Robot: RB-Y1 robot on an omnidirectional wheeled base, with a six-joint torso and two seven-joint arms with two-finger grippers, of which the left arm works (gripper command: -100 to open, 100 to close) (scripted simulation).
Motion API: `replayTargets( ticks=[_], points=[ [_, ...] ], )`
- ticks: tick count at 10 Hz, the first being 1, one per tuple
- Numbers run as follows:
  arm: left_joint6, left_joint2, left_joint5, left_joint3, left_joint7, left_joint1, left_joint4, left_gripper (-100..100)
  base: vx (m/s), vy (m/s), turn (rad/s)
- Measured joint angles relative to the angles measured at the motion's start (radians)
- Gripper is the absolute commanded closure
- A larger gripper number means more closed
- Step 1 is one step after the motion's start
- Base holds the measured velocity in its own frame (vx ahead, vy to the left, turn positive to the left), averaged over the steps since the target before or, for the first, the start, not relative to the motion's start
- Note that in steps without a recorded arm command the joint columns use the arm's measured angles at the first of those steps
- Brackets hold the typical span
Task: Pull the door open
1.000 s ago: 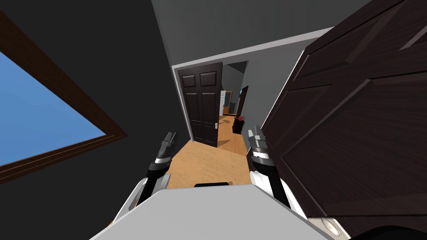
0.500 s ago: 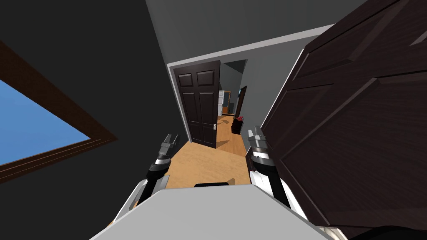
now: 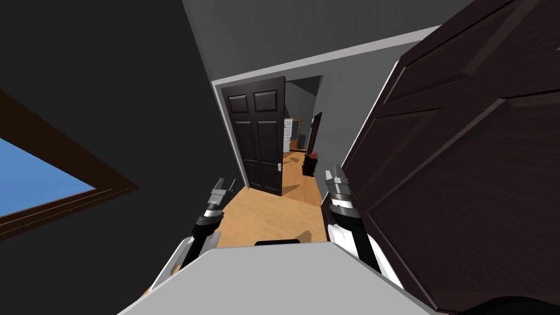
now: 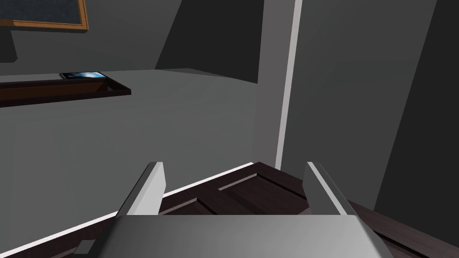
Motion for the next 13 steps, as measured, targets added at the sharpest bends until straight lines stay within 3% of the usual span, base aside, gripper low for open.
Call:
replayTargets(
  ticks=[13],
  points=[
    [-0.082,0.006,-0.117,0.092,-0.332,-0.032,0.221,-100,0.073,-0.044,-0.038]
  ],
)
